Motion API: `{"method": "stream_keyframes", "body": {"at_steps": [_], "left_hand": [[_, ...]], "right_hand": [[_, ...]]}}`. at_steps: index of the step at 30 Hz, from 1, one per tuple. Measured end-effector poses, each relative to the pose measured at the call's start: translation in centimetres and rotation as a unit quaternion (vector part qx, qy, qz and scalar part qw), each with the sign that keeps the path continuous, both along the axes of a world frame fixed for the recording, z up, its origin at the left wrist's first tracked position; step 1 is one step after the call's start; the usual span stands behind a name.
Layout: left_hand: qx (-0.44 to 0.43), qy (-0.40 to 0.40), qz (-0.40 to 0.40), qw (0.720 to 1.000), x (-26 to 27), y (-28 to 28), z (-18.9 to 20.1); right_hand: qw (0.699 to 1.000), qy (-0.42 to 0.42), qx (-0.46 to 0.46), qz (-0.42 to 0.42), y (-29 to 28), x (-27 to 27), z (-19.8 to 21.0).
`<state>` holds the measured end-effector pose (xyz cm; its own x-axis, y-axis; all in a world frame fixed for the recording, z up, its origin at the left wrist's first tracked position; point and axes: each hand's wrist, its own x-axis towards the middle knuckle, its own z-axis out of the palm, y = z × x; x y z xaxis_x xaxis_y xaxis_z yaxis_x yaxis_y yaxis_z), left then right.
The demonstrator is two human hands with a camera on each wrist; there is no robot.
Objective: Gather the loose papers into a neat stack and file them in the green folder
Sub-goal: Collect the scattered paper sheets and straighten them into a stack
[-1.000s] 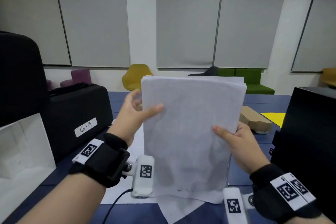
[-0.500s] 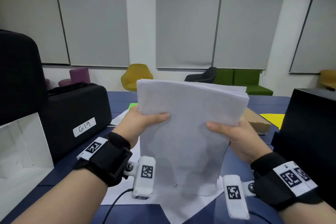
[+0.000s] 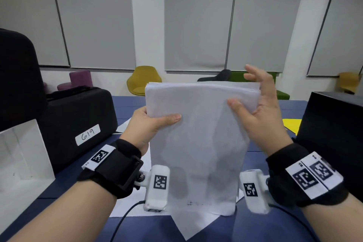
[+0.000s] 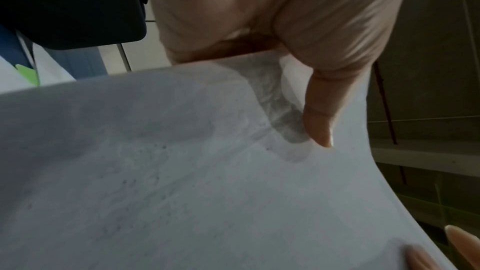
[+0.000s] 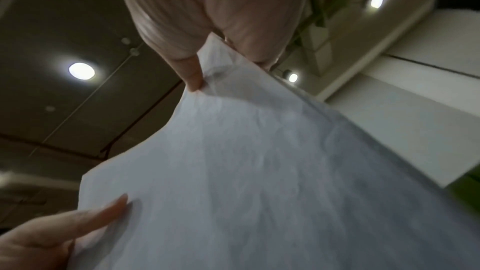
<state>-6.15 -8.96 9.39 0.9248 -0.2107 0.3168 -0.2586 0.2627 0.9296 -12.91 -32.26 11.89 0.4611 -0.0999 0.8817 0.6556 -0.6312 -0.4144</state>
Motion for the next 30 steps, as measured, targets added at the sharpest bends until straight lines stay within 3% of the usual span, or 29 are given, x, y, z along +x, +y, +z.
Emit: {"method": "stream_keyframes", "body": {"at_steps": [7, 15, 18, 21, 26, 30], "left_hand": [[0.031, -0.013, -0.004, 0.999, -0.6, 0.0, -0.6], [0.002, -0.021, 0.031, 0.999, -1.0, -1.2, -1.3], [-0.020, -0.016, 0.033, 0.999, -1.1, -1.4, -1.3], [-0.052, -0.006, 0.013, 0.999, -1.2, -1.3, -1.0], [-0.057, 0.016, 0.002, 0.998, -1.0, -1.3, -1.2], [-0.037, 0.030, -0.012, 0.999, -1.1, -1.4, -1.9]], "right_hand": [[0.991, 0.033, -0.101, -0.083, -1.9, -0.1, 0.5], [0.991, 0.092, -0.027, -0.093, -2.4, -0.6, 0.6], [0.987, 0.144, 0.073, 0.005, -2.2, -0.5, 0.5], [0.948, 0.186, 0.203, 0.159, -1.8, 0.1, -0.5], [0.893, 0.264, 0.289, 0.220, -1.1, 0.8, -3.7], [0.892, 0.275, 0.308, 0.185, -0.2, 1.0, -5.0]]}}
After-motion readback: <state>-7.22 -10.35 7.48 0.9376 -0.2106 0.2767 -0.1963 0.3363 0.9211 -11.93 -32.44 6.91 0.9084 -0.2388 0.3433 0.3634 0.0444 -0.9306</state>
